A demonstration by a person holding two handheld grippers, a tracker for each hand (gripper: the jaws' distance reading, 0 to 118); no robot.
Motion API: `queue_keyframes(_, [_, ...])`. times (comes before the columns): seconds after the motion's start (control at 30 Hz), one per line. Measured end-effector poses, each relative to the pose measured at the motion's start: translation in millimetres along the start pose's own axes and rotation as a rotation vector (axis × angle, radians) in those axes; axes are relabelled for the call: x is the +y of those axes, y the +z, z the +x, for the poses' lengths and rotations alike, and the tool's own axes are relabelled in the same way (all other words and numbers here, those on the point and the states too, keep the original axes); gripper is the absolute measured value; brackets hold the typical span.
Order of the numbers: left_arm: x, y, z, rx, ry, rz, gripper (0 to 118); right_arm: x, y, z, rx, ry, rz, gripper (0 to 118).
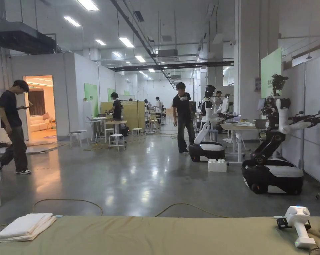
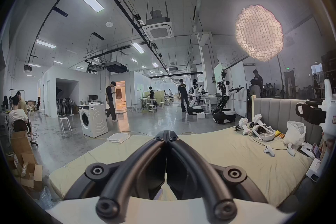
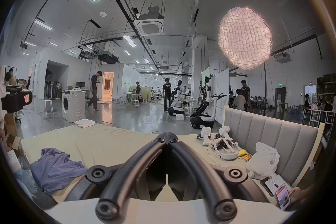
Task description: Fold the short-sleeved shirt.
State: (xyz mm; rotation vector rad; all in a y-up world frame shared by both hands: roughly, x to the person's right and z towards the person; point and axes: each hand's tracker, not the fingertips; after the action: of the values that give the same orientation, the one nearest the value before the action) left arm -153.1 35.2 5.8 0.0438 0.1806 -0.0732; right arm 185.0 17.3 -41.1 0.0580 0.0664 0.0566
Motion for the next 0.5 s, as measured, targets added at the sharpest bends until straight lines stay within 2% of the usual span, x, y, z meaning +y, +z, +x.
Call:
queue_keyframes(0.3, [-4, -1, -12, -0.015, 0.04, -0.005, 0, 1, 3, 0, 0.023, -0.027, 0.01, 0])
queue_keyframes(0.5, [3, 0, -2, -0.017, 0.024, -0.018, 0, 1, 0, -1, 0.001, 0.008, 0.001, 0])
